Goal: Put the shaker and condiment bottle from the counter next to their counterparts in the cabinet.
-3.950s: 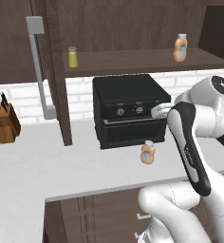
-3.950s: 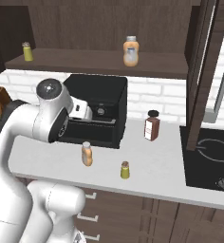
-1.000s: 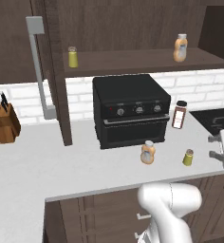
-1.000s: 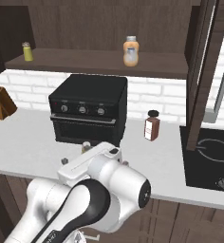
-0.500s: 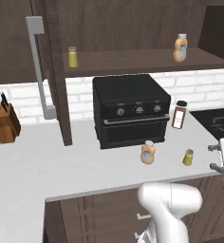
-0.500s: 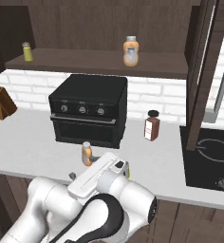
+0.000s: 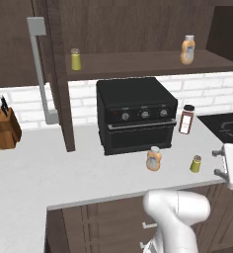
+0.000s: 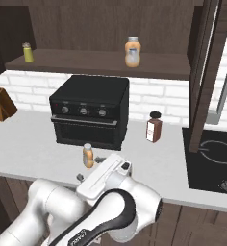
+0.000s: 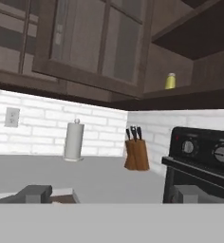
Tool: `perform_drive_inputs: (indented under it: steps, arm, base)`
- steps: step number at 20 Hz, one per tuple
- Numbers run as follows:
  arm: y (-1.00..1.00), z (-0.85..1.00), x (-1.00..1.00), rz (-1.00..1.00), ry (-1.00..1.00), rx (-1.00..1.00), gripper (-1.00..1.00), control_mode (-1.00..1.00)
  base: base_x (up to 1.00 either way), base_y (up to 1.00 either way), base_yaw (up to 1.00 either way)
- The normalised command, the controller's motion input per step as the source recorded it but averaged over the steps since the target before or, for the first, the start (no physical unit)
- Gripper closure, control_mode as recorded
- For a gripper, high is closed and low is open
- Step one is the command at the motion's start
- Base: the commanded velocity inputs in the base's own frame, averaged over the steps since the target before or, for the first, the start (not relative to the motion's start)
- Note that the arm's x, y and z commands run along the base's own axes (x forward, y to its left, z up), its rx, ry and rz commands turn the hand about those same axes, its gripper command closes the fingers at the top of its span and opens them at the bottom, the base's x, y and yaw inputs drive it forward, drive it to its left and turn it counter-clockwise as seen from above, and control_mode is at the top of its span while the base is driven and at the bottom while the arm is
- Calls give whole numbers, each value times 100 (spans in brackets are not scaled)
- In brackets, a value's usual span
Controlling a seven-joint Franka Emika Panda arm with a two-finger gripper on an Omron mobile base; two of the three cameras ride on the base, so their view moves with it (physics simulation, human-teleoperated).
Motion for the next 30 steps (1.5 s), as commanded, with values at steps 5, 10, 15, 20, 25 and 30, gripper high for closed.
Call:
perform_drive_inputs:
  steps: [5,10,15,20,25,30]
  arm:
    - [-27,0,41,10,0,2,-100,-100]
    - [-49,-9,44,8,0,4,-100,-100]
    - [-54,-21,41,5,0,7,-100,-100]
    - [-41,-47,24,1,3,1,-100,-100]
    - [-31,-37,17,2,2,0,-100,-100]
    - [-6,-7,16,0,0,-4,-100,-100]
  base:
    - [0,0,0]
    - [0,0,0]
    - [0,0,0]
    - [0,0,0]
    - [0,0,0]
    - [0,0,0]
